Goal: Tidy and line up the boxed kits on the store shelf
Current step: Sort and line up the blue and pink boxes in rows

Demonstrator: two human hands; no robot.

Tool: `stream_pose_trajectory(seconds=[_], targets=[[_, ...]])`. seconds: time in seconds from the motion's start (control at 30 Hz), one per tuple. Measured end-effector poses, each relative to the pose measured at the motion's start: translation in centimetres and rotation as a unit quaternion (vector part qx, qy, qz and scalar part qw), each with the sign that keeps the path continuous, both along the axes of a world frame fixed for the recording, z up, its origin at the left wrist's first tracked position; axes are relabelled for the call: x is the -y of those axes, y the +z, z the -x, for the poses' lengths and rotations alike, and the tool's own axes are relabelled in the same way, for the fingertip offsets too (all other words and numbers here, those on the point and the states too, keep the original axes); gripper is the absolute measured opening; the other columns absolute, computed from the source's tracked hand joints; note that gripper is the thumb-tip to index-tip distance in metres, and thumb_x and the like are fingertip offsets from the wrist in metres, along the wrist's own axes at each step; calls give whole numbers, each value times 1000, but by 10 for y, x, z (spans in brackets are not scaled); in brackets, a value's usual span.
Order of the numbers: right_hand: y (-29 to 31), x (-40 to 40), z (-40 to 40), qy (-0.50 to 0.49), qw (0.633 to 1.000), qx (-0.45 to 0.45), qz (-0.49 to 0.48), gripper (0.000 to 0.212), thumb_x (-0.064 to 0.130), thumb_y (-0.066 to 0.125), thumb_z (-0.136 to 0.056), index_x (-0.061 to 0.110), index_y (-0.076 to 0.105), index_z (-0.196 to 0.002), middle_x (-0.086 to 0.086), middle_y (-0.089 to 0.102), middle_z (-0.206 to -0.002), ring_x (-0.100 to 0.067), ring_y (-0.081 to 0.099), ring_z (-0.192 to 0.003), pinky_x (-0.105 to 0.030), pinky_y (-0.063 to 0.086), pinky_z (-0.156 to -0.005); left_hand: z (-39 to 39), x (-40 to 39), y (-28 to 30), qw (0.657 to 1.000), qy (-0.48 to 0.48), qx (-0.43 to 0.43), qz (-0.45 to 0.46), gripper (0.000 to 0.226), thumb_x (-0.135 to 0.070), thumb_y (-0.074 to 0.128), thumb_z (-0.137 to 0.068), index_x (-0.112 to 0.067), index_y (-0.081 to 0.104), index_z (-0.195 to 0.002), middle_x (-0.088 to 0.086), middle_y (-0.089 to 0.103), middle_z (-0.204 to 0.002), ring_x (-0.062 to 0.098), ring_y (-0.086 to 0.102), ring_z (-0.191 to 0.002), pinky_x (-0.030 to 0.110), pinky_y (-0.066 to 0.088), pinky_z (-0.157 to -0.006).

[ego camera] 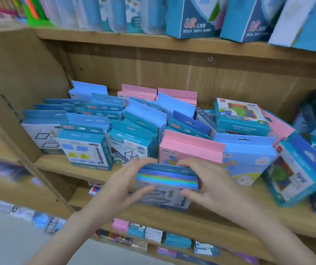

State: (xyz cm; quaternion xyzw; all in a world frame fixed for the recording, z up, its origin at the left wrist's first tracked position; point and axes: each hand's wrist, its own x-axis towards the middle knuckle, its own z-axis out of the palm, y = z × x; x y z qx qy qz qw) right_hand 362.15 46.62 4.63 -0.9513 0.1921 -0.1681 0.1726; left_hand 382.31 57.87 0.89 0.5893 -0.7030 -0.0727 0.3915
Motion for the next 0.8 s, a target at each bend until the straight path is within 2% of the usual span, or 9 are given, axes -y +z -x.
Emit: stream_pose_trajectory(seconds=[0.1,0.2,0.3,0.37,0.43,0.53,0.6,0.67,0.8], targets=[[-2,-4,-52,-20,997,68,42,49,28,64,-75,28,41,-119,-1,59,-114,-11,46,-106,-15,31,-89,-44,-13,4,991,104,37,68,52,-43,53,-85,-30,36,-132,-15,42,-124,-4,38,-120,11,27,-102],[1,-11,-96,-49,995,65,51,48,26,59,-87,16,42,-131,-3,50,-129,-17,40,-120,-17,26,-96,-84,-15,-3,974,200,86,70,57,-38,47,-86,-17,33,-137,0,41,-129,9,35,-122,15,20,-106],[-7,-14,-119,-74,995,36,63,50,29,50,-93,14,32,-137,-3,41,-135,-17,33,-124,-20,23,-98,-112,-14,-20,956,261,129,45,53,-31,41,-86,-6,39,-132,12,43,-129,26,37,-120,31,24,-104],[-11,-15,-123,-90,994,45,52,50,31,51,-92,14,34,-136,-2,42,-133,-15,33,-123,-18,22,-97,-122,-13,-31,949,272,156,32,49,-29,39,-85,-5,44,-128,13,43,-130,31,37,-121,41,27,-102],[-12,-17,-121,-90,994,44,49,48,31,56,-90,14,40,-133,-1,46,-129,-13,36,-119,-18,26,-97,-128,-15,-37,950,266,161,36,47,-27,38,-84,-7,45,-127,12,41,-132,33,36,-123,42,25,-103],[0,-20,-117,-62,994,40,78,46,36,59,-83,16,50,-123,3,56,-117,-8,44,-107,-15,32,-89,-135,-22,-33,956,268,108,57,48,-28,40,-85,-8,42,-128,13,38,-132,30,33,-124,33,19,-106],[17,-24,-122,-40,997,43,50,49,42,57,-80,19,51,-123,13,53,-114,2,41,-101,-5,31,-81,-148,-31,-31,949,301,53,81,49,-27,41,-83,-5,41,-128,17,39,-131,30,32,-124,23,15,-107],[32,-31,-139,-14,998,68,7,50,43,59,-79,21,50,-123,18,50,-113,7,40,-100,-5,32,-79,-163,-42,-29,934,343,-7,96,51,-21,44,-80,1,42,-126,21,42,-129,30,32,-123,13,13,-105],[40,-56,-211,19,995,94,-23,49,32,64,-84,15,46,-126,2,54,-125,-10,47,-112,-17,34,-89,-190,-70,-33,904,404,-75,119,49,-8,45,-75,5,44,-122,25,42,-127,32,35,-120,26,23,-103]])
